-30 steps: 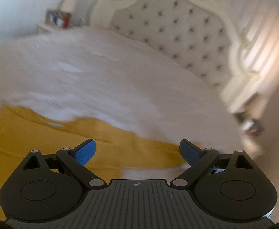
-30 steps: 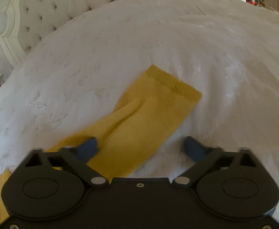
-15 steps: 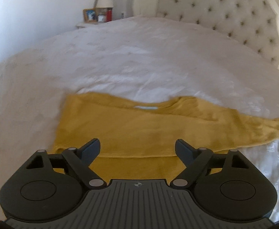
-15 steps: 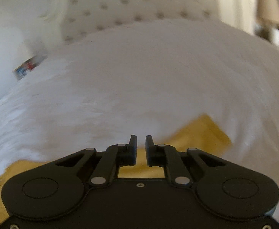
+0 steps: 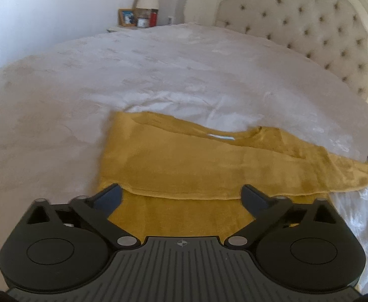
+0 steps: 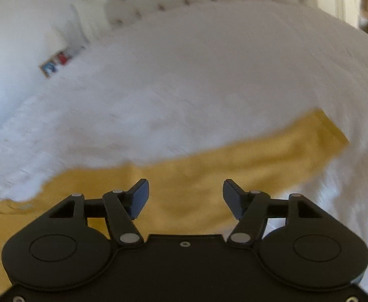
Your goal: Fold small clothes
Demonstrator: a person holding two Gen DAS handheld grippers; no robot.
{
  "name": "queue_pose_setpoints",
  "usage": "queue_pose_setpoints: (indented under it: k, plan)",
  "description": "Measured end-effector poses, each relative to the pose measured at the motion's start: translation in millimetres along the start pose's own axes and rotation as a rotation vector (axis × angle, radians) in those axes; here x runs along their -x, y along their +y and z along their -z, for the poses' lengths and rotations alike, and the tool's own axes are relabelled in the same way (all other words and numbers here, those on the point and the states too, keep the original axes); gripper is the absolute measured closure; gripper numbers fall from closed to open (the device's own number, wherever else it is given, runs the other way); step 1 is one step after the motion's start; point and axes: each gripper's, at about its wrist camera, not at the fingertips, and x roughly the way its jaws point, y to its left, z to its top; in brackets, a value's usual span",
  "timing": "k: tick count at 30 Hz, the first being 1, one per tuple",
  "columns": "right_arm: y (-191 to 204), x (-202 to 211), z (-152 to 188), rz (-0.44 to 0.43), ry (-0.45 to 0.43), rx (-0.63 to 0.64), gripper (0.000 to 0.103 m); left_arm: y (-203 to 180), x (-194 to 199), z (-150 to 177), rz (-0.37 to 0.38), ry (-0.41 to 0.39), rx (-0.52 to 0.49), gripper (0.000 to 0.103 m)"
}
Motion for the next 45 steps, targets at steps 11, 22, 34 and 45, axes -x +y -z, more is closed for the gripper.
queue_pose_setpoints:
  k: [11, 22, 34, 45]
  plan:
    - [-120.8, -47.4, 11.8, 0.083, -0.064, -0.307, 0.011, -9.2, -46.1, 18.2, -0.035, 0.061, -0.011, 0.001]
    - [-125.5, -60.8, -15.7, 0.090, -0.126, -0.401, 0.087, -12.5, -55.5, 17.4, -0.071, 0.077, -0.047, 0.002]
    - [92.3, 27.9, -42.1, -0.249, -0.210, 0.090, 0.087, 1.3, -14.7, -2.9, -0.176, -0.022, -0.095, 0.002]
    - [287.1, -22.7, 89.6, -0.439, -0.030, 0.495, 0.082, 45.8, -9.0, -7.6, -0.140, -0.017, 0.011, 0.002]
